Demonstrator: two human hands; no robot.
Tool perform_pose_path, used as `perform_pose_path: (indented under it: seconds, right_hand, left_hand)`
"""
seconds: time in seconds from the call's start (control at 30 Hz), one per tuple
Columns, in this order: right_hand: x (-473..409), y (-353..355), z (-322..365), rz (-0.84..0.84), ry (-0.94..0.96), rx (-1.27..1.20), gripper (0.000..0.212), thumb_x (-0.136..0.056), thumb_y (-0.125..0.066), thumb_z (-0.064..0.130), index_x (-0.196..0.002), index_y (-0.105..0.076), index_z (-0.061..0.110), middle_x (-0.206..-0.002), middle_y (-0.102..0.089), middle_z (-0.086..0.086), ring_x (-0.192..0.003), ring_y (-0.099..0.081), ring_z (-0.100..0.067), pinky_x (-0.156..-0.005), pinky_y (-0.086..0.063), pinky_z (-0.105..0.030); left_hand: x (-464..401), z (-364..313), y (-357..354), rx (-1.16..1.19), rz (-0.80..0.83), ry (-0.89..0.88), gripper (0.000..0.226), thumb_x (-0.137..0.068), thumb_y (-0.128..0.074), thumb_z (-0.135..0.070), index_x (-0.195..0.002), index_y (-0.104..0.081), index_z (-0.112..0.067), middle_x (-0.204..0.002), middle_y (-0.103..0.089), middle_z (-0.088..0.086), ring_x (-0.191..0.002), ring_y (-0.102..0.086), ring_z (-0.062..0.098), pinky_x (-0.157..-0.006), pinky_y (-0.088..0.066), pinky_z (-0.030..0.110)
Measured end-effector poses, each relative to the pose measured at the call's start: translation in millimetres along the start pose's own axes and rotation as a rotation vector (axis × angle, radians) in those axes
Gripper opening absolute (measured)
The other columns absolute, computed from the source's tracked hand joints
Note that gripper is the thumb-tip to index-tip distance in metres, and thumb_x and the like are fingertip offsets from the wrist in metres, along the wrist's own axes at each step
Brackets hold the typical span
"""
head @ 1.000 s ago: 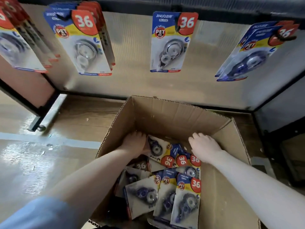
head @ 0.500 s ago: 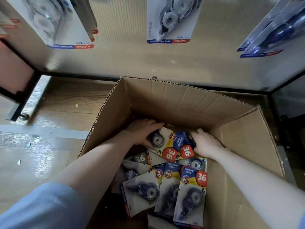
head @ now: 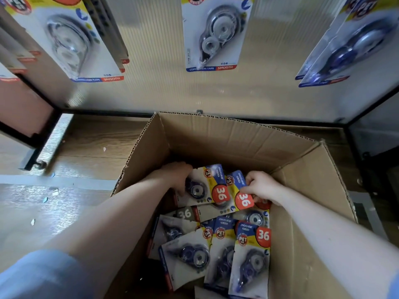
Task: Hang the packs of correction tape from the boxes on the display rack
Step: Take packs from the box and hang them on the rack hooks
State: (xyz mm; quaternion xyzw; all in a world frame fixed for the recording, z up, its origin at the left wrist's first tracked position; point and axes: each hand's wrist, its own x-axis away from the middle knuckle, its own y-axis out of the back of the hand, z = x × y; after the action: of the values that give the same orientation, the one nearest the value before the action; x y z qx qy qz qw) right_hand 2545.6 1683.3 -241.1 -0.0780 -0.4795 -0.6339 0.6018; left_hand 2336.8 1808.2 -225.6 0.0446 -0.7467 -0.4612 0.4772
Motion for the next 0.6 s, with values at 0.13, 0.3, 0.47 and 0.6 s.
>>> perform_pose_path:
  seconds: [0.13,0.3,0.47,0.6]
  right_hand:
    - [5,7,8,-0.059,0.082,0.029,0.016,-0.079,-0.065,0.003,-0.074,-0.055,0.014,-0.066,-0.057,-0.005,-0.056,-0.054,-0.018,-0.047,-0.045,-0.027]
    - [13,21,9,-0.190,0.059,0.132,0.016,-0.077,-0.064,0.006,-0.066,-0.057,0.016,-0.057,-0.052,0.004,-0.052,-0.049,-0.013,-0.057,-0.041,-0.026]
    - [24,29,8,-0.274,0.032,0.217,0.020,-0.079,-0.061,0.010,-0.061,-0.054,0.016,-0.068,-0.060,-0.001,-0.064,-0.052,-0.019,-0.049,-0.032,-0.026]
    - [30,31,12,-0.328,0.055,0.268,0.007,-0.083,-0.058,0.014,-0.076,-0.061,0.012,-0.086,-0.068,-0.007,-0.075,-0.057,-0.022,-0.060,-0.037,-0.026]
  left_hand:
    - [3,-13,11,0.288,0.024,-0.061,0.046,-0.068,-0.074,-0.053,-0.095,-0.057,-0.020,-0.097,-0.059,-0.003,-0.087,-0.057,0.016,-0.070,-0.046,0.030]
    - [6,-40,18,-0.008,-0.128,-0.197,0.044,-0.076,-0.062,-0.059,-0.073,-0.052,-0.017,-0.074,-0.053,-0.002,-0.068,-0.051,0.018,-0.048,-0.031,0.028]
    - [16,-48,23,-0.143,-0.167,-0.345,0.027,-0.090,-0.052,-0.027,-0.117,-0.050,-0.025,-0.102,-0.062,0.004,-0.090,-0.058,0.026,-0.063,-0.041,0.029]
    - [23,-41,21,-0.255,-0.098,-0.399,0.068,-0.094,-0.040,-0.018,-0.141,-0.004,-0.051,-0.116,-0.059,0.005,-0.084,-0.059,0.025,-0.075,-0.052,0.041]
